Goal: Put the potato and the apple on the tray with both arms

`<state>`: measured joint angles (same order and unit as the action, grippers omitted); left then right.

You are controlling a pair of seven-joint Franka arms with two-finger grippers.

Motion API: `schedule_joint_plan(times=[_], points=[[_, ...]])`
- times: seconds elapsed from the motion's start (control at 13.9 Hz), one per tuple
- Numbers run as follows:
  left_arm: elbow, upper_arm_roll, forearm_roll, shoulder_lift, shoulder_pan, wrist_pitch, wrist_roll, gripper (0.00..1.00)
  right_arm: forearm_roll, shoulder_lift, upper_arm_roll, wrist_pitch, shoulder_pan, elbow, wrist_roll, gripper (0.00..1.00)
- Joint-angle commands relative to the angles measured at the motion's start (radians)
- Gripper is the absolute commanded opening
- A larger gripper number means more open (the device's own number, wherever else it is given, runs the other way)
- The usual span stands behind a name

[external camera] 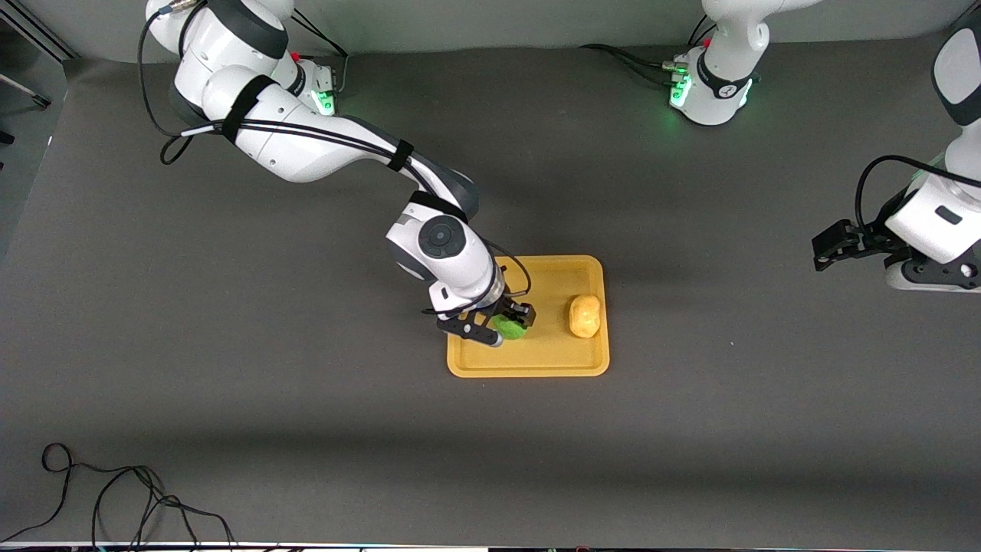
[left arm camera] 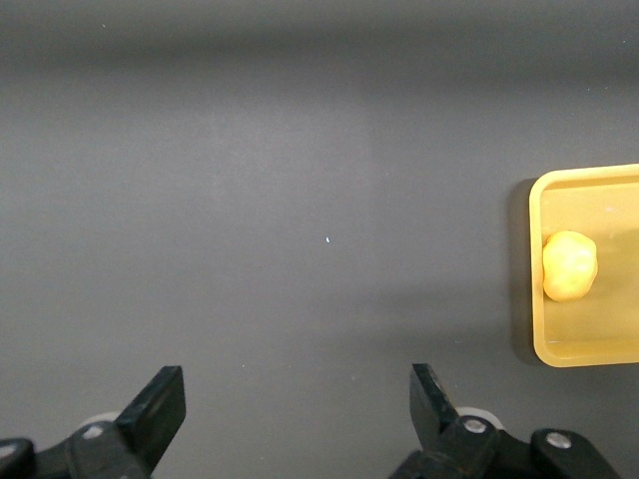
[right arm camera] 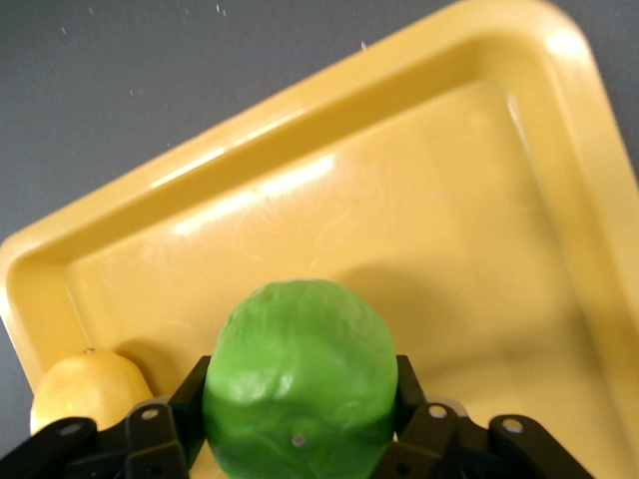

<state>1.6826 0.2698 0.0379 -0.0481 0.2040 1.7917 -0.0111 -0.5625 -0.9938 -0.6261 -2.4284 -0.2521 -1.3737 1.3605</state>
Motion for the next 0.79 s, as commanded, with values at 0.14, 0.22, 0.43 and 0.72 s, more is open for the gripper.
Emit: schedule_joint_plan(times=[0.14,0.22,0.43,0.72], points=[[-0.001,-0.006,0.010,0.031,-0.003,-0.072,0.031,1.00,-0.063,-0.040,-0.007,0.008,-0.007,0.036,0.031,0.63],[-0.041,-0.004,0.008,0.039,-0.005,-0.122,0.043,1.00,-0.069,-0.040,-0.007,0.008,-0.007,0.035,0.031,0.95],[-0.145,-0.004,0.008,0.039,-0.006,-0.228,0.129,1.00,-0.066,-0.025,-0.015,0.018,0.002,0.038,0.041,1.00],[-0.146,-0.009,0.005,0.048,-0.001,-0.226,0.129,1.00,-0.063,0.075,-0.115,0.165,0.100,-0.008,0.020,1.00]])
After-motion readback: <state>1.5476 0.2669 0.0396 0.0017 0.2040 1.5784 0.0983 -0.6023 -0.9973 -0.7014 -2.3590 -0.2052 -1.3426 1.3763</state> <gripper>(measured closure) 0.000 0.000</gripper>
